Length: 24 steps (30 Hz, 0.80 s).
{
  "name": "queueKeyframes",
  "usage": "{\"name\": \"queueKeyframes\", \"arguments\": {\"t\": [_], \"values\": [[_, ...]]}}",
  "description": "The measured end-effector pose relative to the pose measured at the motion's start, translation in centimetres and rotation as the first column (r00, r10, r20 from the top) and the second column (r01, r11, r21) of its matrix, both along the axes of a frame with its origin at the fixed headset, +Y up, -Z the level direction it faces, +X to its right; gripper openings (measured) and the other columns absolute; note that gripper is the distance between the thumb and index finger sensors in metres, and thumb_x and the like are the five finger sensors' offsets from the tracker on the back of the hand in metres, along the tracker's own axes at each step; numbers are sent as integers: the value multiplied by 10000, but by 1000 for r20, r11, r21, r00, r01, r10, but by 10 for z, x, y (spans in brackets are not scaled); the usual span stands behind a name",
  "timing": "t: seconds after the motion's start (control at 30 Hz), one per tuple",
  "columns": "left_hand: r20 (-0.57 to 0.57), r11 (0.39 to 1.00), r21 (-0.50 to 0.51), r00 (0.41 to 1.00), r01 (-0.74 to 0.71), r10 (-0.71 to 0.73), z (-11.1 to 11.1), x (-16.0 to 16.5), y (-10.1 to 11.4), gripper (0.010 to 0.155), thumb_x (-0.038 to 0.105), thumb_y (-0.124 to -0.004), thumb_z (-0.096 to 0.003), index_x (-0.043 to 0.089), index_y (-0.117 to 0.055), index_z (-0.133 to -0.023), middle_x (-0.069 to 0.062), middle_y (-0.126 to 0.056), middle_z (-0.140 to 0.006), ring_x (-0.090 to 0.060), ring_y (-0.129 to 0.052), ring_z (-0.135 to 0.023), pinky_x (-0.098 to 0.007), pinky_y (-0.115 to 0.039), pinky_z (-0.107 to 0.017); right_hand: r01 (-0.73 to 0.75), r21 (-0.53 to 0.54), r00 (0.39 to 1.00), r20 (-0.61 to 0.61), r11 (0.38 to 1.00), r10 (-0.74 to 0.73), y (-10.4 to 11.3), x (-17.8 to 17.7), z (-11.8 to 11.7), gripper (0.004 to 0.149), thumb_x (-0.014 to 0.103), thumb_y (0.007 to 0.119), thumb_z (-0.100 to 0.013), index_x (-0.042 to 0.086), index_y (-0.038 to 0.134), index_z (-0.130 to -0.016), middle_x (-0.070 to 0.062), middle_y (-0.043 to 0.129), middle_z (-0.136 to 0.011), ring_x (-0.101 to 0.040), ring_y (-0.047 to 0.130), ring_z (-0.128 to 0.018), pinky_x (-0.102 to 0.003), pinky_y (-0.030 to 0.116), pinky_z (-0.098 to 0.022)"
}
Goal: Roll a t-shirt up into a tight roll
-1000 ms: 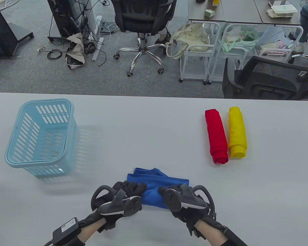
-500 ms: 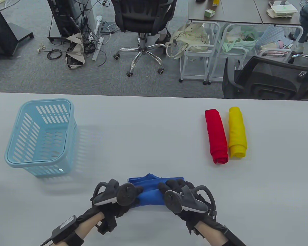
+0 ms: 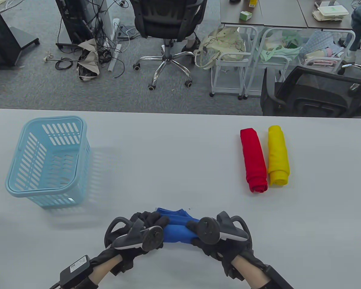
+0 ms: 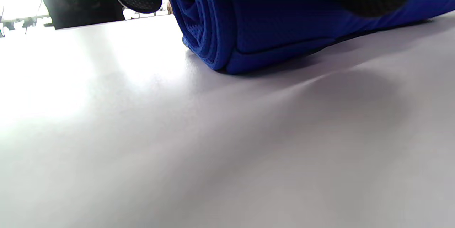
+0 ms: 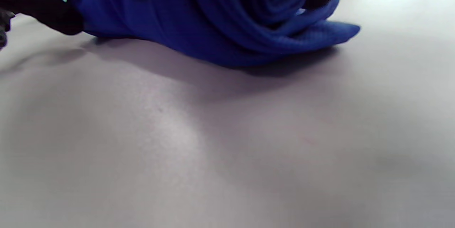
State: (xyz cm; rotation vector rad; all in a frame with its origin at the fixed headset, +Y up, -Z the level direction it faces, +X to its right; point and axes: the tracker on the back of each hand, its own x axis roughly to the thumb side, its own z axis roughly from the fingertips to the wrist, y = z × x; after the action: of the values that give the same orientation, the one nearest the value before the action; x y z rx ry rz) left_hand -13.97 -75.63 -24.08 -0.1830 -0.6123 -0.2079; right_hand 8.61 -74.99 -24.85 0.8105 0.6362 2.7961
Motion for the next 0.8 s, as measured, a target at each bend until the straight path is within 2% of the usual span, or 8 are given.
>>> {"name": "queueKeyframes", "arguments": {"t": [0.13,0.2,0.23,0.33,0.4,0.5,0.63,0.8], "values": [[17,989,117,996,84,-87,2,3,-3,763,616,-681,-408,339,-491,-1093,33,-707,-1077,-187,-815,-943,-495,-665,-767,26,-13,1000,13,1000,-26,0,3,0,664,494,576,-607,187,380,-1162,-116,685,-1029,-346,793,-831,-498,670,-627],[2,994,99,999,35,-36,-1,2,0,673,560,-678,-440,331,-566,-1063,66,-839,-983,-149,-930,-833,-455,-740,-730,-29,50,999,29,998,28,0,1,4,706,489,581,-616,233,237,-1177,-155,467,-1140,-412,578,-998,-560,525,-707],[0,997,79,1000,-8,9,-4,0,4,656,543,-685,-445,322,-589,-1056,75,-896,-937,-135,-976,-782,-436,-775,-707,-84,130,996,44,988,79,3,-1,7,707,492,586,-616,281,203,-1172,-145,357,-1174,-422,464,-1052,-573,465,-731],[-88,980,-94,982,-173,165,-15,-10,7,631,508,-682,-460,286,-619,-1047,47,-961,-876,-155,-1017,-706,-458,-768,-704,-154,271,988,51,950,145,13,-6,12,681,459,618,-628,327,212,-1159,-86,318,-1190,-393,431,-1081,-563,454,-743],[-153,949,-176,959,-262,237,-24,-19,7,619,498,-662,-472,271,-620,-1046,37,-975,-855,-161,-1023,-673,-463,-765,-700,-171,278,985,31,945,169,12,-10,15,663,472,616,-624,326,254,-1161,-69,332,-1199,-397,430,-1094,-570,452,-745],[-225,905,-259,932,-338,284,-31,-26,6,614,490,-625,-488,262,-598,-1058,27,-986,-832,-165,-1027,-636,-462,-769,-689,-220,242,975,24,945,221,-1,-14,14,792,537,666,-587,288,193,-1170,-79,293,-1221,-416,393,-1115,-591,431,-751],[-252,901,-255,924,-350,288,-26,-25,2,634,480,-530,-525,355,-366,-1125,-17,-887,-911,-228,-937,-723,-509,-677,-730,-301,230,953,49,925,298,-12,-17,10,832,509,653,-601,270,73,-1148,-96,245,-1216,-403,390,-1111,-592,425,-754],[-84,995,-46,993,-87,83,-8,-9,2,812,665,-566,-438,401,-211,-1119,-96,-494,-1180,-322,-651,-1032,-580,-539,-790,-179,143,984,32,973,176,-3,-7,4,762,489,648,-593,230,215,-1164,-116,460,-1161,-385,614,-993,-550,554,-699]]}}
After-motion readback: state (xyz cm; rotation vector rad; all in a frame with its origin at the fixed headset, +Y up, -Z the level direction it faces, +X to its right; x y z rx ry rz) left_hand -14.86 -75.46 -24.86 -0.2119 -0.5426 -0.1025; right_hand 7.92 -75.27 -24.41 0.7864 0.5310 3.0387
